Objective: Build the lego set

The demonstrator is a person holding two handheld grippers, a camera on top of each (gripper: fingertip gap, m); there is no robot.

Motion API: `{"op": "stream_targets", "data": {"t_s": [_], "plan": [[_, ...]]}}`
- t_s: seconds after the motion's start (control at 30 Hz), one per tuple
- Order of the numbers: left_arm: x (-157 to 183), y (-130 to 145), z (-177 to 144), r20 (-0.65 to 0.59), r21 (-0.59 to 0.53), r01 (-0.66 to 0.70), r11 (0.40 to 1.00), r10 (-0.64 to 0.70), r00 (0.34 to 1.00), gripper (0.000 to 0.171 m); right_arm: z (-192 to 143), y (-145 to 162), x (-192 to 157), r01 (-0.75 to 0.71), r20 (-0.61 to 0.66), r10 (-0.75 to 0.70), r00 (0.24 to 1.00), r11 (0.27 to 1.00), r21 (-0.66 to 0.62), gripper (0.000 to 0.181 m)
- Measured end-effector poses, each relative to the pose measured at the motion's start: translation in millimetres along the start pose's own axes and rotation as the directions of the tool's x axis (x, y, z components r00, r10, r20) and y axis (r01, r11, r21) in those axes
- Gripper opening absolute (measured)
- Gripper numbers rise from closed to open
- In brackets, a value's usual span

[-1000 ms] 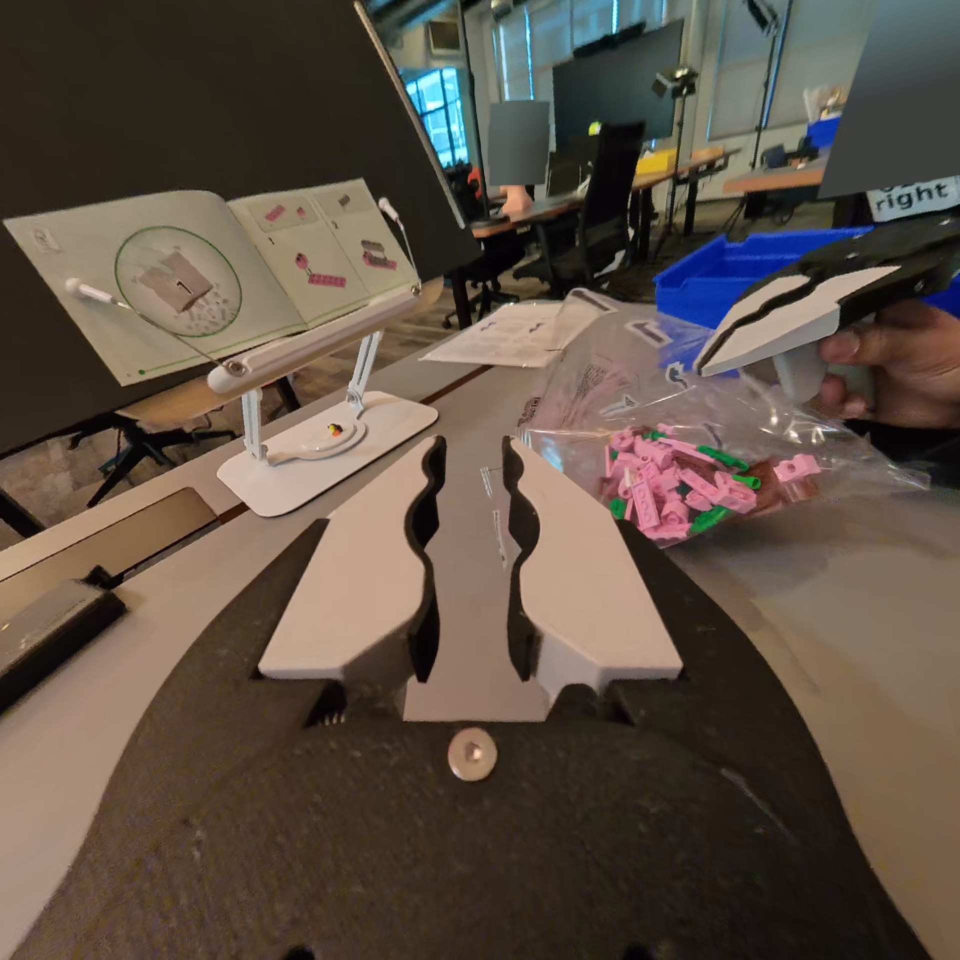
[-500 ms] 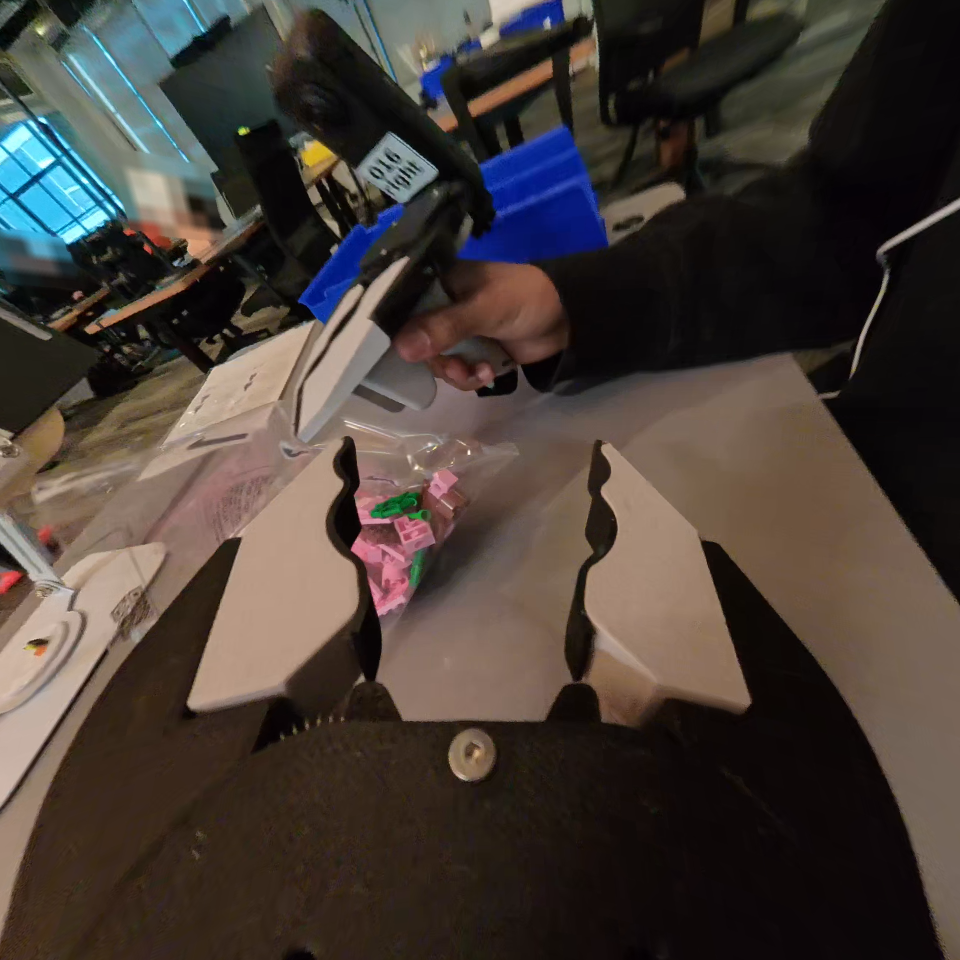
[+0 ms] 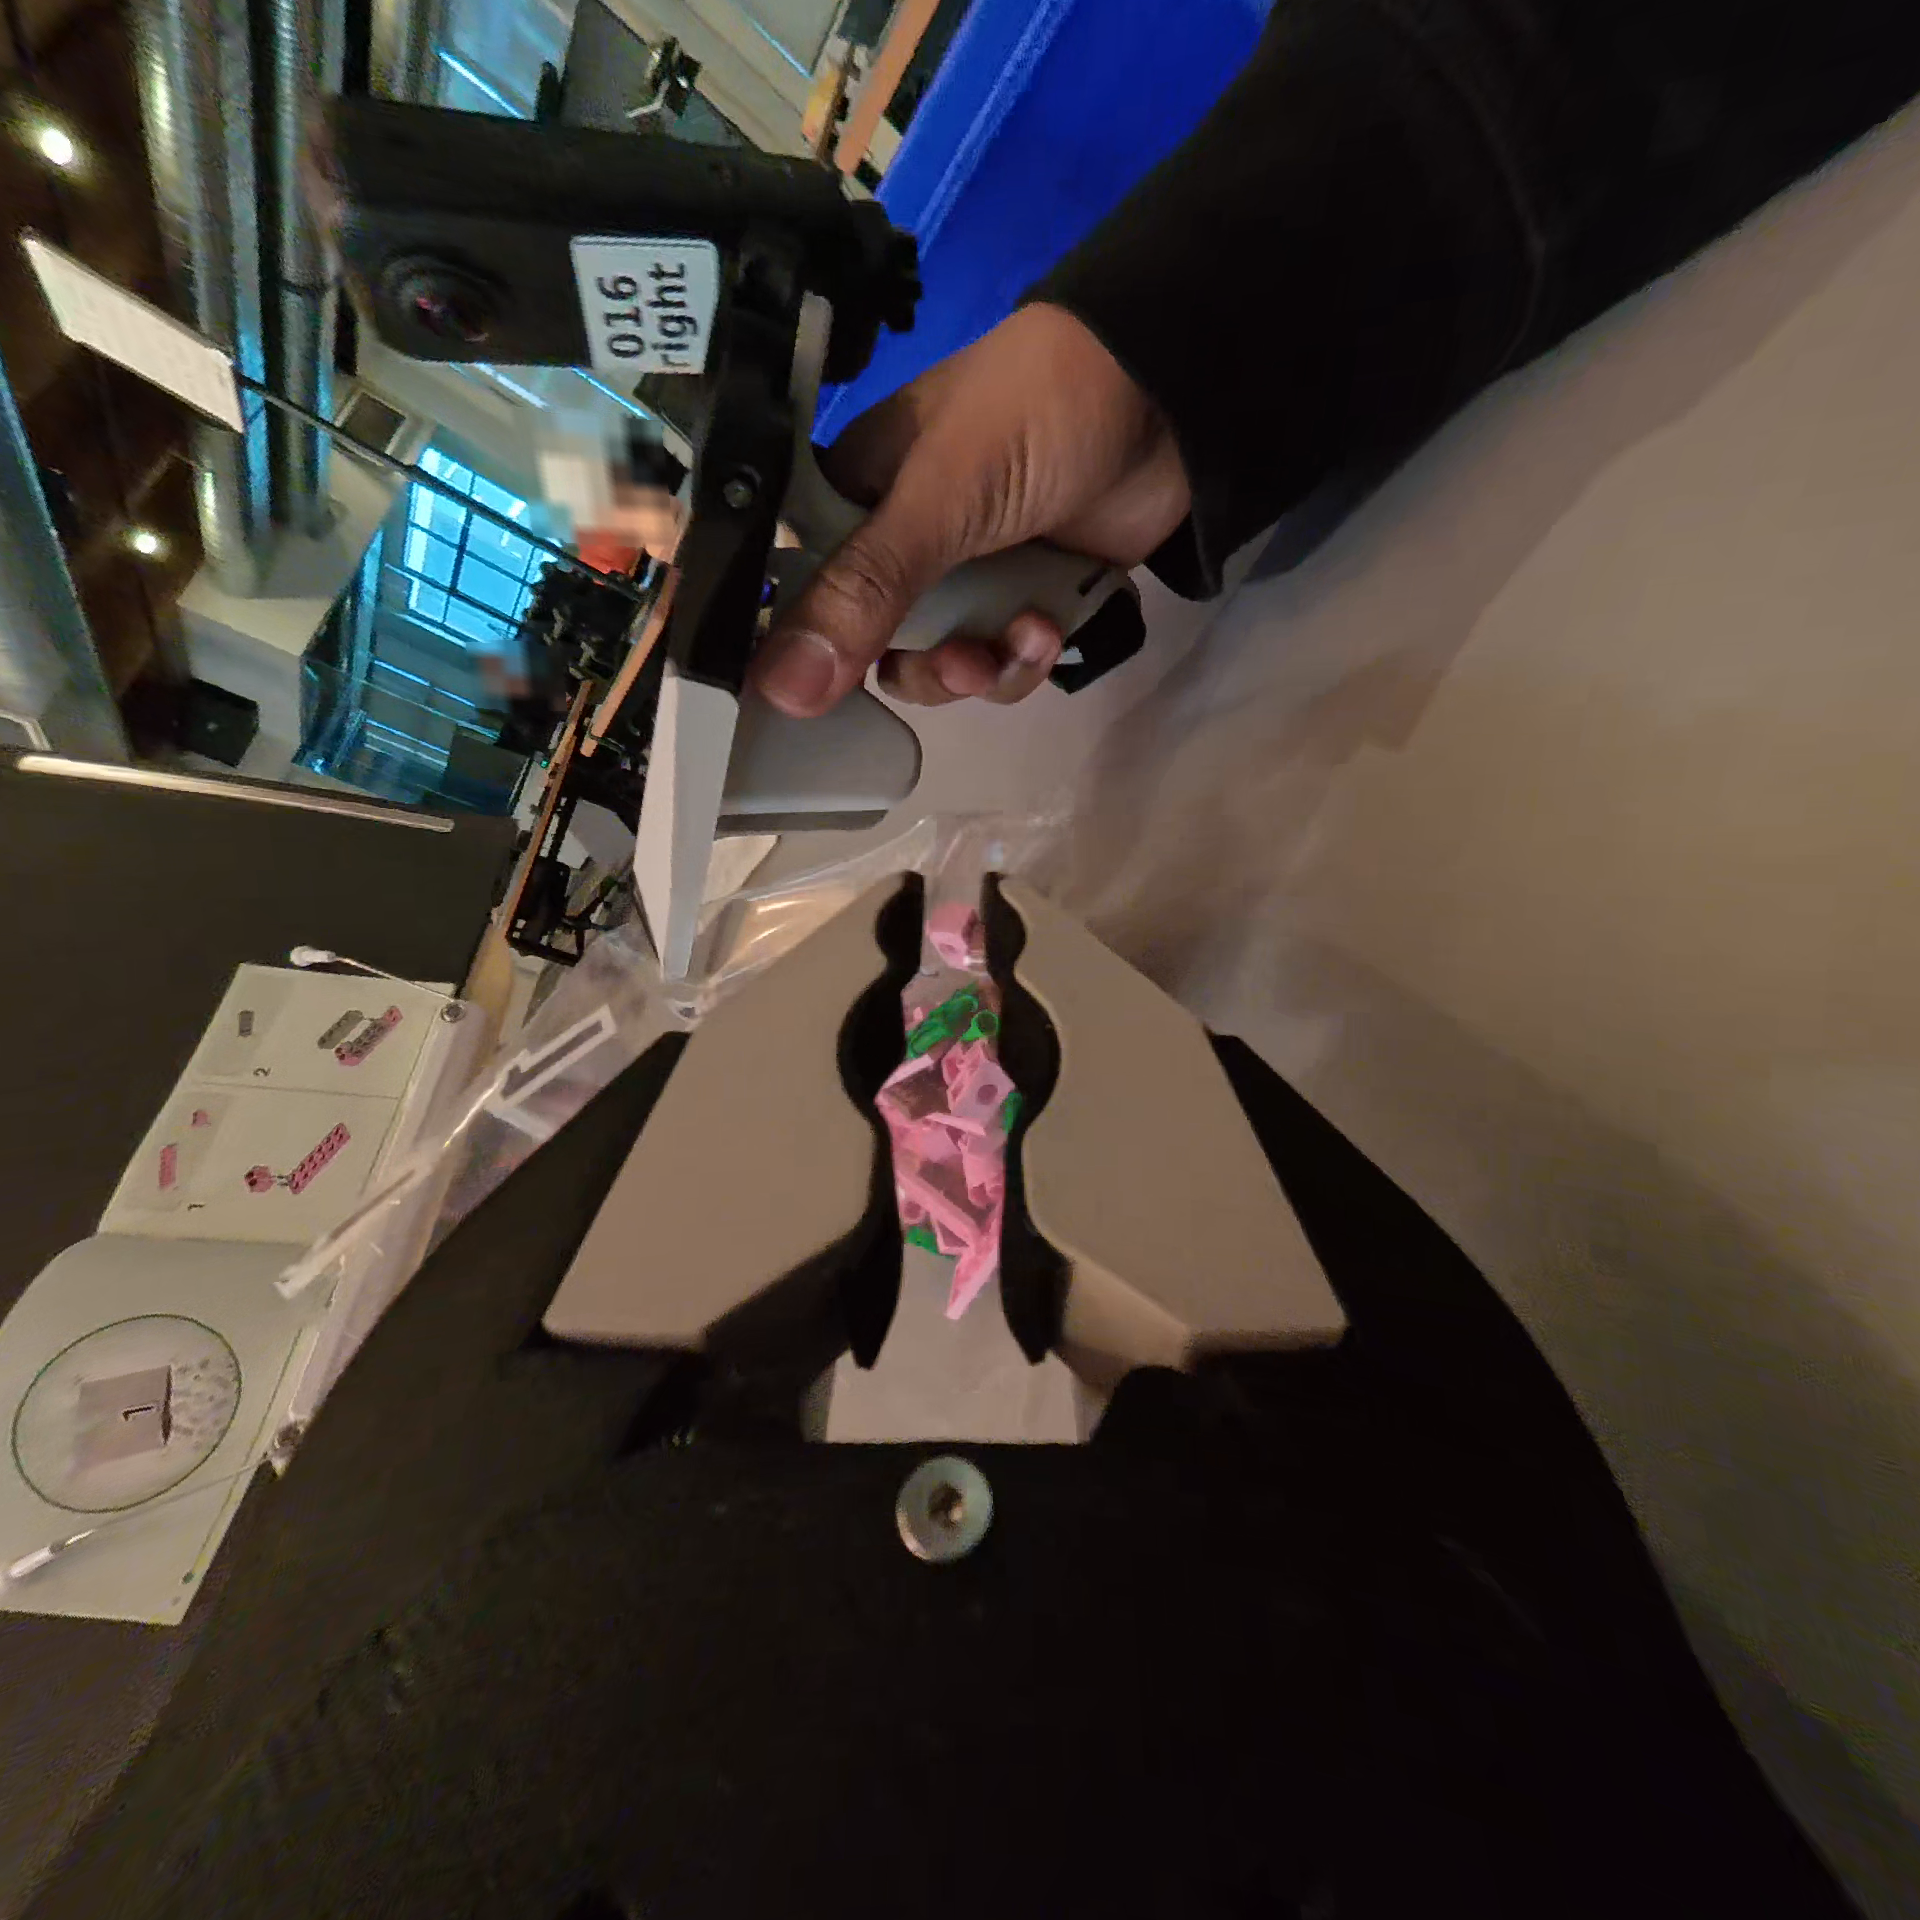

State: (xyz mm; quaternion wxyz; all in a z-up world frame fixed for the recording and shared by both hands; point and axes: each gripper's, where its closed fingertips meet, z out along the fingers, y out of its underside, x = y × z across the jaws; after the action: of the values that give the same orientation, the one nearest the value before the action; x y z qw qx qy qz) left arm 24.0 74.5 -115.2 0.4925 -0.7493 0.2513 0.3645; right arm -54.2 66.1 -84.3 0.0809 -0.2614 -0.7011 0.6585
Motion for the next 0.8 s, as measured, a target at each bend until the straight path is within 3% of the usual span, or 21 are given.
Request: {"op": "stream_targets", "data": {"t_s": [0.13,0.3,0.37,0.5,0.67,0.8], "plan": [[-17,0,-5,0.069,0.022,0.050,0.998,-0.052,0.996,0.000,-6,-11,1,-0.053,0.037,0.051,0.998,0.996,0.066,0.019],[-52,-8,-26,0.110,0.182,0.271,0.945,-0.294,0.949,0.000,-24,-31,7,0.002,0.022,-0.006,1.000,0.986,0.168,0.040],[-61,-5,-32,0.104,0.219,0.335,0.916,-0.364,0.926,0.000,-28,-33,9,0.041,0.012,-0.044,0.999,0.985,0.169,0.047],[-77,-1,-42,0.135,0.272,0.395,0.878,-0.441,0.887,0.000,-25,-22,-7,0.125,0.110,-0.137,0.984,0.987,0.104,0.064],[-94,1,-52,0.144,0.344,0.471,0.812,-0.541,0.828,0.000,-4,22,-24,0.314,0.172,-0.293,0.941,0.943,-0.111,0.056],[-97,3,-55,0.142,0.356,0.486,0.798,-0.561,0.816,0.000,5,51,-24,0.398,0.183,-0.361,0.914,0.884,-0.246,0.017]]}}
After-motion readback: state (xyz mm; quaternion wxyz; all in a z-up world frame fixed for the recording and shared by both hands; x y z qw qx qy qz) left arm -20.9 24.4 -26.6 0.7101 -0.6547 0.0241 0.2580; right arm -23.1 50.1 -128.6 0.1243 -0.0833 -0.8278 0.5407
